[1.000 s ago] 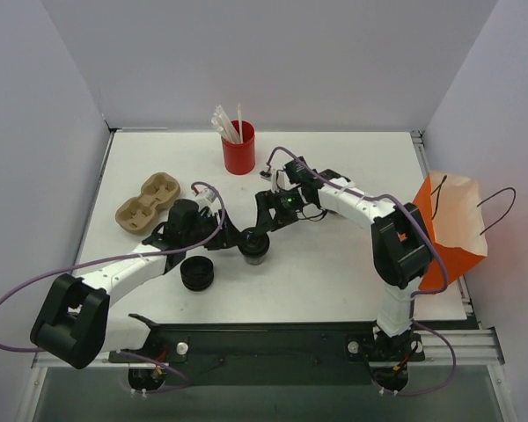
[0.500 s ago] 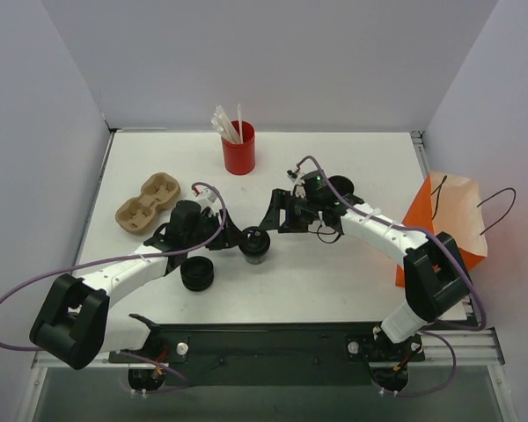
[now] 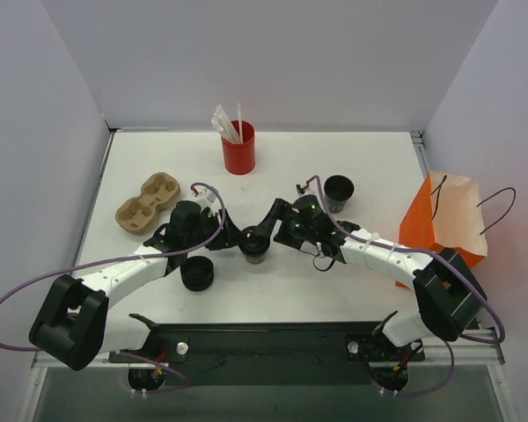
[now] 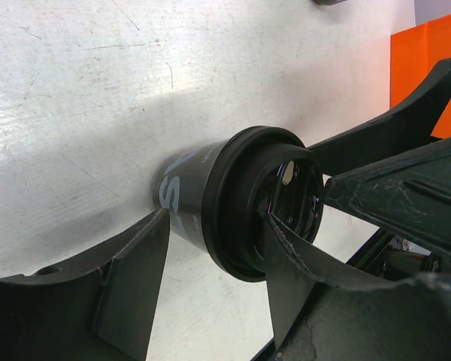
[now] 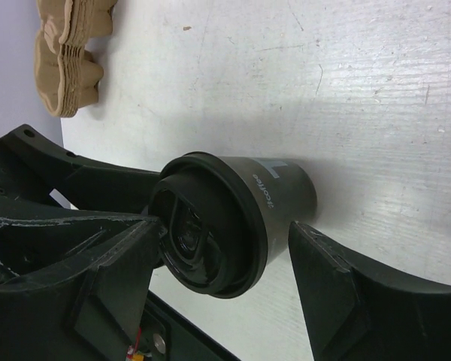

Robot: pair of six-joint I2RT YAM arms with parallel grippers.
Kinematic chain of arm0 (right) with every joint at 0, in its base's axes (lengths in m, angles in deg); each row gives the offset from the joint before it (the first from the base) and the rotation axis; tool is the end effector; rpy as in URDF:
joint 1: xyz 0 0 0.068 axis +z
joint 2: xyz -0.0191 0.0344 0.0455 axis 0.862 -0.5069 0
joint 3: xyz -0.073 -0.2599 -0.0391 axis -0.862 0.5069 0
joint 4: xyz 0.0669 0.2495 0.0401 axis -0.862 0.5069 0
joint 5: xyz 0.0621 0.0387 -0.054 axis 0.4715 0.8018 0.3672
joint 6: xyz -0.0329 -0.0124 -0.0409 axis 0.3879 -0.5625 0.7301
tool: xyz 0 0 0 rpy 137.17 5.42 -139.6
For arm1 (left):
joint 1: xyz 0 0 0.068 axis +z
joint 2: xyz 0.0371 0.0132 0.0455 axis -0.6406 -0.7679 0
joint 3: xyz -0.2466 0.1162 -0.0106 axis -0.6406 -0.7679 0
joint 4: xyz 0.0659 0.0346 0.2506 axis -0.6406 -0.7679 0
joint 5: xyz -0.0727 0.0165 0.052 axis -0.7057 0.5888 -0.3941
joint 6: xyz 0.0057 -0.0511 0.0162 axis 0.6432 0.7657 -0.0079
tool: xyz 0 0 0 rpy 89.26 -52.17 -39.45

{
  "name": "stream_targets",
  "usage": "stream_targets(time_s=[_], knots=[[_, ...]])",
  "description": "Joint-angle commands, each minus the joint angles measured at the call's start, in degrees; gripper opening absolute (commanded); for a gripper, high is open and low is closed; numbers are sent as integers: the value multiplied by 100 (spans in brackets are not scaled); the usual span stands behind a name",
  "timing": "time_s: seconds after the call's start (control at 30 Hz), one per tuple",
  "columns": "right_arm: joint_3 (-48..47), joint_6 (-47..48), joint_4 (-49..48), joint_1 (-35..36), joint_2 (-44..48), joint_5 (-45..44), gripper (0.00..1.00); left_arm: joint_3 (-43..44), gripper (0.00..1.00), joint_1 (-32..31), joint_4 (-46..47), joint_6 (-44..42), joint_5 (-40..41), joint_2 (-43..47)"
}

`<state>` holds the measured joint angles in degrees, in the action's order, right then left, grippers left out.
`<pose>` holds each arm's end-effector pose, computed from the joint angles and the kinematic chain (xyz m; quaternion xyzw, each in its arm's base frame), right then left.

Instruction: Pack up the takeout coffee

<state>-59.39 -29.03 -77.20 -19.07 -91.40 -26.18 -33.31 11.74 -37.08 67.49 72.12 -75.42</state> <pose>0.2384 0.2132 0.2344 0.0373 0.8317 0.4602 0.3084 0.2265 -0.1330 0.2006 -0.0066 0.8701 -0.3715 0.3239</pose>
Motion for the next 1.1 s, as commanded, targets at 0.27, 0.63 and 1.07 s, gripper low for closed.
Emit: stream_targets(time_s=[0.27,0.63,1.07], knots=[[-52,-405,62,760,96,-1693,68,-251,61,-47,-444,-161,438,-35],[27,-160,18,902,-176,-2080,45,-225,61,-117,-417,-135,464,-79],[124,1044,-97,146,-669,-218,33,627,61,190,-1313,-451,272,69]])
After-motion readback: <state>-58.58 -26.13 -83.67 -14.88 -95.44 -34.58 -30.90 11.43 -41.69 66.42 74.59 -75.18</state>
